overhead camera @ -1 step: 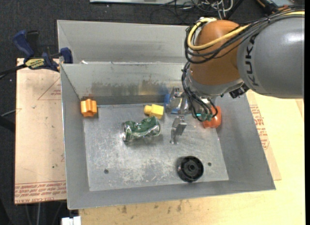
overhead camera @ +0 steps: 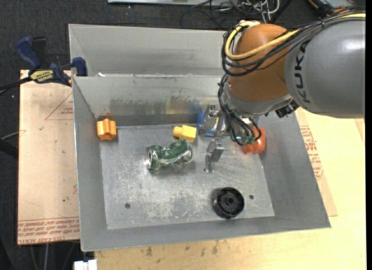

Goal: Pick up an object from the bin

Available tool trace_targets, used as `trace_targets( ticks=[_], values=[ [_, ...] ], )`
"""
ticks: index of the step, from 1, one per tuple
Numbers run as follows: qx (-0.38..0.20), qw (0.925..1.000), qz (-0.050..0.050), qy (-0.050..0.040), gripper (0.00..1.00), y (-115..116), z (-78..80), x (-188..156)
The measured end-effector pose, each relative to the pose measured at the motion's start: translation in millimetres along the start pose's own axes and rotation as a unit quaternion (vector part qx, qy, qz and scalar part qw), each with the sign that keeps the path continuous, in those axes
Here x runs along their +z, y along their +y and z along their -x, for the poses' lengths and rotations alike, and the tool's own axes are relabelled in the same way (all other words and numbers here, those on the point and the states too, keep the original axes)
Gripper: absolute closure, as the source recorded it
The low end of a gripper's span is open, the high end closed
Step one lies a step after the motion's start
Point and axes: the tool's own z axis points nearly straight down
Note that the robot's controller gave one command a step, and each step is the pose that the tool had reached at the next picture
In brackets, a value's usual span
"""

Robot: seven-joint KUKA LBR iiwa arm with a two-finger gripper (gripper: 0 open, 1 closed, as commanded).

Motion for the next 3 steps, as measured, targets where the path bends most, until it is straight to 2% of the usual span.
trace_targets(
  ticks=[1,2,3],
  values=[
    [-0.019,0.9998,-0.001,-0.0056,0.0,9.4,14.5,26.7],
    [-0.12,0.9928,-0.001,-0.0033,1.0,42.1,29.8,108.1],
    [-0.119,0.9928,-0.001,-0.0033,1.0,42.1,29.9,108.0]
  ],
)
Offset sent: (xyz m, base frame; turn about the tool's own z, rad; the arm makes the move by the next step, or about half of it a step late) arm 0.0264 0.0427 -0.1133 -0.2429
